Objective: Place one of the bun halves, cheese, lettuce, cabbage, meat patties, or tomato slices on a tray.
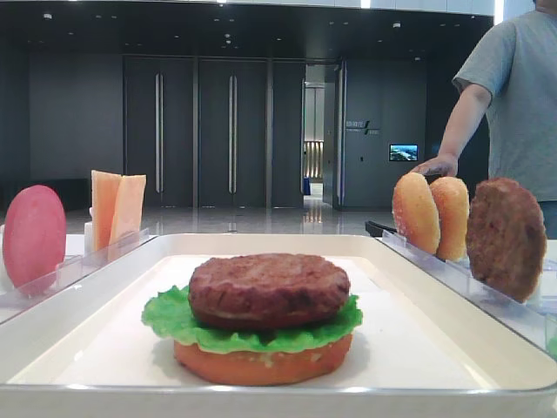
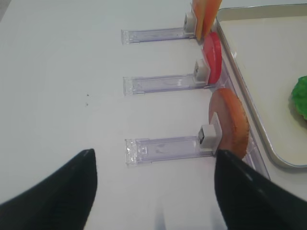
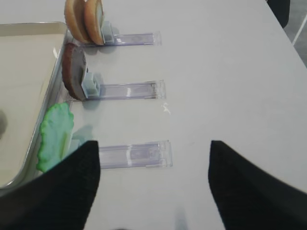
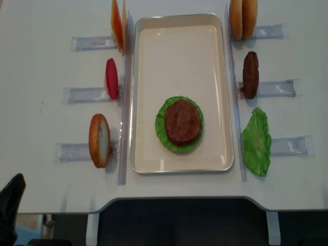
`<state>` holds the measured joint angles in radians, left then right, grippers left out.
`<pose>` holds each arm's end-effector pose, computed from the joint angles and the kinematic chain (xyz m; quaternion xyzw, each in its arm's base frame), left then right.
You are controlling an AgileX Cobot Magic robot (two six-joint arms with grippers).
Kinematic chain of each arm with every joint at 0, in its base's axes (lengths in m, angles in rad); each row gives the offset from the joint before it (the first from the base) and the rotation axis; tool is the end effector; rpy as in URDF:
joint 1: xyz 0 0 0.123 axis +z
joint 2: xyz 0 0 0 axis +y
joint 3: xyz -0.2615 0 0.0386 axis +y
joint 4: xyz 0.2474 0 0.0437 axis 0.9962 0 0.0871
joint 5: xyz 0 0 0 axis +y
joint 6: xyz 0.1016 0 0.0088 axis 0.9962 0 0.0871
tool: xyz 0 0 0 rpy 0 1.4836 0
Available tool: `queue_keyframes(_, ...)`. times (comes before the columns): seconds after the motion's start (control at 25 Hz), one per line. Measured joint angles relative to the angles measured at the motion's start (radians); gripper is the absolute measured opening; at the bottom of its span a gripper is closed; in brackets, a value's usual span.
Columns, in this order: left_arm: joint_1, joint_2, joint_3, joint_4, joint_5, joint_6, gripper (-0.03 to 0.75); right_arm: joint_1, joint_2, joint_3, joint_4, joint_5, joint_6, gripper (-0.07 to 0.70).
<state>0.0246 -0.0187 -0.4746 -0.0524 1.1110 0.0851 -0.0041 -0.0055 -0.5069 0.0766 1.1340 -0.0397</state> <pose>0.0230 -0.0042 0.2608 0.0278 0.8670 0.0011 0.4975 0.0201 0.0070 0.2678 -0.0186 0.8679 0.0273 0.4957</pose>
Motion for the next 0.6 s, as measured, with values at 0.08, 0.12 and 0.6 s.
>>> queue_keyframes(0.08, 0.000, 0.000, 0.000, 0.000, 0.000, 0.000, 0.578, 0.009, 0.000, 0.000, 0.000, 0.000, 0.000, 0.468)
queue_keyframes(0.12, 0.000, 0.000, 0.000, 0.000, 0.000, 0.000, 0.578, 0.011, 0.000, 0.000, 0.000, 0.000, 0.000, 0.468)
queue_keyframes(0.6, 0.000, 0.000, 0.000, 0.000, 0.000, 0.000, 0.578, 0.013, 0.000, 0.000, 0.000, 0.000, -0.012, 0.467)
